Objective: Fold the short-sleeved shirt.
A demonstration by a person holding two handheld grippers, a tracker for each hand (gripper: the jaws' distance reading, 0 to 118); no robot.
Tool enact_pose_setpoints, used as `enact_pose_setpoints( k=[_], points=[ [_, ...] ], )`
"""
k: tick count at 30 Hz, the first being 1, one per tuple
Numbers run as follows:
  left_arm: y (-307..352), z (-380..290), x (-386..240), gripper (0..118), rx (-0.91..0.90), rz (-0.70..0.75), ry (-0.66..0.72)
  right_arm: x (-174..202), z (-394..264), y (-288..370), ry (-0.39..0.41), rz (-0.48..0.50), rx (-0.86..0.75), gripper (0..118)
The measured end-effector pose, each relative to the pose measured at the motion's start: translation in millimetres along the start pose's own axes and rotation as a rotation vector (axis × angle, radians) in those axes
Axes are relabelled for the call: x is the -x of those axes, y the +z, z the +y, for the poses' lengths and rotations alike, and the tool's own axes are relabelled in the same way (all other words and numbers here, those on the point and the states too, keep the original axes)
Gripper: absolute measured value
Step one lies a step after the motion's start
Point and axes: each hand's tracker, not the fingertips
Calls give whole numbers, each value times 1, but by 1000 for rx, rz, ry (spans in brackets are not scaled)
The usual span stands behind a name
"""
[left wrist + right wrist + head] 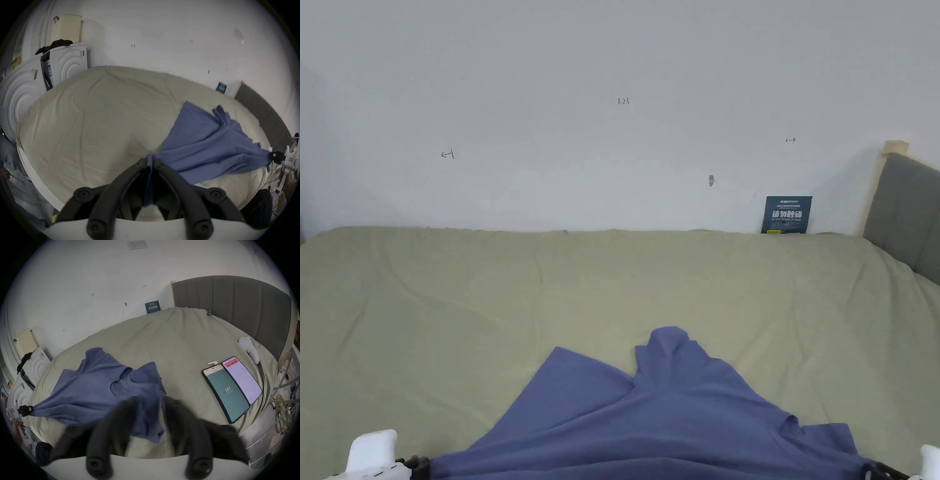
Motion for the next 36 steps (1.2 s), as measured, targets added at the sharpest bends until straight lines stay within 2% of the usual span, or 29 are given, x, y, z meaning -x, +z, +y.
enact_pose_setpoints(
  k=[1,2,3,6,9,11,14,15,16,17,18,19,21,22,23,24,31,32,33,34,35,36],
  points=[
    [4,1,1,61,-23,24,-6,-1,2,2,0,16,-7,94],
    [10,3,1,99,-46,64,-4,-2,8,7,10,35,-2,107],
    [18,5,2,113,-78,55,13,0,11,14,24,43,-10,109],
    [71,6,-3,112,-227,38,15,10,26,56,93,88,-110,109],
    [130,-3,-19,112,-393,-11,-94,20,29,102,4,239,-187,109],
    [163,-10,-32,112,-414,18,-182,36,26,143,25,293,-259,109],
    [195,-30,-47,112,-408,52,-177,59,12,180,39,396,-330,108],
    [199,-34,-46,112,-395,39,-181,65,7,186,27,422,-342,100],
    [204,-41,-46,107,-373,25,-189,72,2,191,24,411,-347,80],
    [205,-45,-47,93,-350,34,-193,80,-2,195,24,399,-347,51],
    [204,-49,-48,43,-329,59,-206,83,-5,194,24,383,-347,11],
    [199,-51,-48,3,-297,115,-236,86,-8,195,21,385,-348,5],
    [192,-57,-35,0,-250,61,-231,91,-11,198,39,463,-329,1],
    [189,-56,-32,0,-224,29,-200,93,-12,196,63,432,-332,1],
    [185,-56,-30,0,-223,64,-197,99,-13,197,107,395,-336,1],
    [178,-55,-25,0,-212,74,-210,102,-14,197,134,397,-329,1],
    [101,-29,7,0,-99,71,-217,116,-14,187,183,394,-286,1],
    [83,-25,14,5,-83,59,-205,117,-14,185,182,396,-279,1],
    [68,-21,21,43,-58,45,-183,118,-13,183,178,396,-273,1],
    [54,-17,27,89,-46,39,-173,120,-14,180,174,400,-267,1],
    [37,-13,34,114,-3,43,-163,121,-14,178,171,398,-262,1],
    [20,-11,36,116,41,67,-171,122,-13,176,168,396,-260,1]
  ],
)
